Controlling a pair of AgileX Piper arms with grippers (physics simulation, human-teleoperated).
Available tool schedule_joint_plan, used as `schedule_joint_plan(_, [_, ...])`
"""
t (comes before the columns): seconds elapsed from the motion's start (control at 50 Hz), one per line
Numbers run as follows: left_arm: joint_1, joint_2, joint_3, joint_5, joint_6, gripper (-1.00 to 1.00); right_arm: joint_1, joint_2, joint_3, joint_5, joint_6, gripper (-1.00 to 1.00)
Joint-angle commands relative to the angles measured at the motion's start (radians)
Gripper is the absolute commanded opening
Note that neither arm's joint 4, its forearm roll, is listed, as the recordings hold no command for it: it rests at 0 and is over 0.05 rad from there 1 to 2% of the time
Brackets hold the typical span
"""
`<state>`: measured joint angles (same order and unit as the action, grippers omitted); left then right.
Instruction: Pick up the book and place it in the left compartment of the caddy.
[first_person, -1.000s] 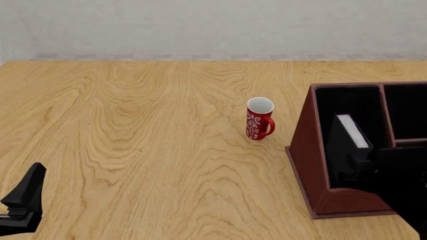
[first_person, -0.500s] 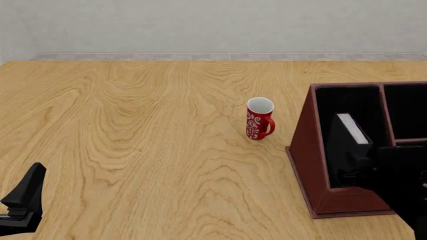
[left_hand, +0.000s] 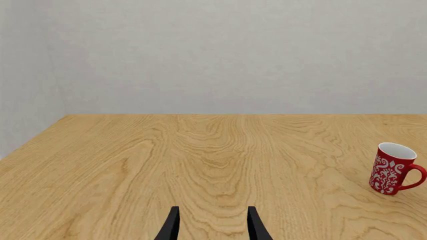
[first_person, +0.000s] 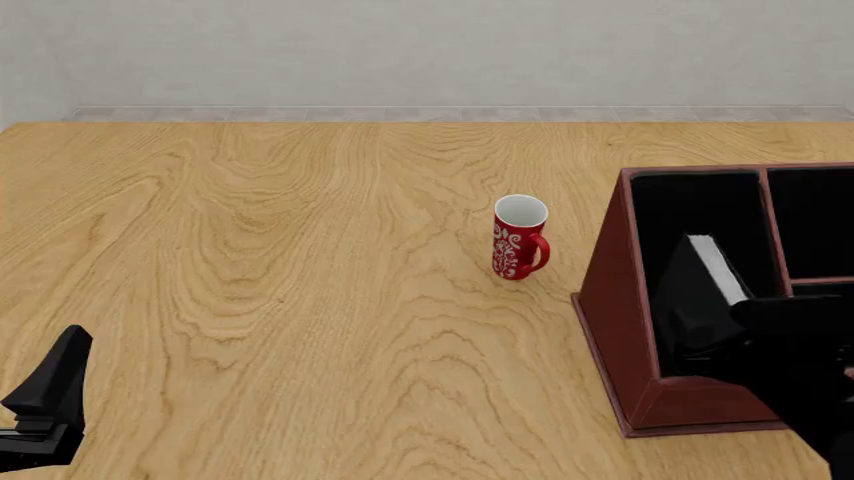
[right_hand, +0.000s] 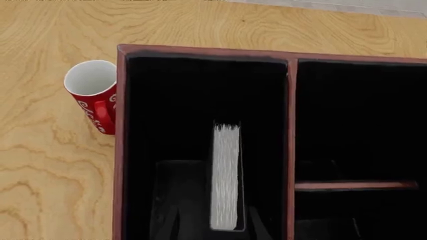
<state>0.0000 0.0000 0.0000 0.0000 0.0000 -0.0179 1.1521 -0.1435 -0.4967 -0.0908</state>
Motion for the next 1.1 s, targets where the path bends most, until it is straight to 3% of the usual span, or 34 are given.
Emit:
schedule_joint_plan(0.02, [0.0,0.0,0.0,0.0,0.0,1.0,0.006,-0.062,-0.007,0.062,-0.002,1.0])
schedule_joint_plan(0.32, [0.0,0.0,0.0,0.0,0.0,1.0,0.037,-0.327,-0.092,0.342,-0.025,1.0])
schedule_joint_plan(0.6, [0.0,0.0,0.0,0.0,0.0,1.0,0.064,-0.441,-0.145,0.473,-0.023,1.0])
schedule_joint_plan(1.1, [0.0,0.0,0.0,0.0,0.0,1.0,0.096,-0.671,-0.223,0.681,-0.08,1.0])
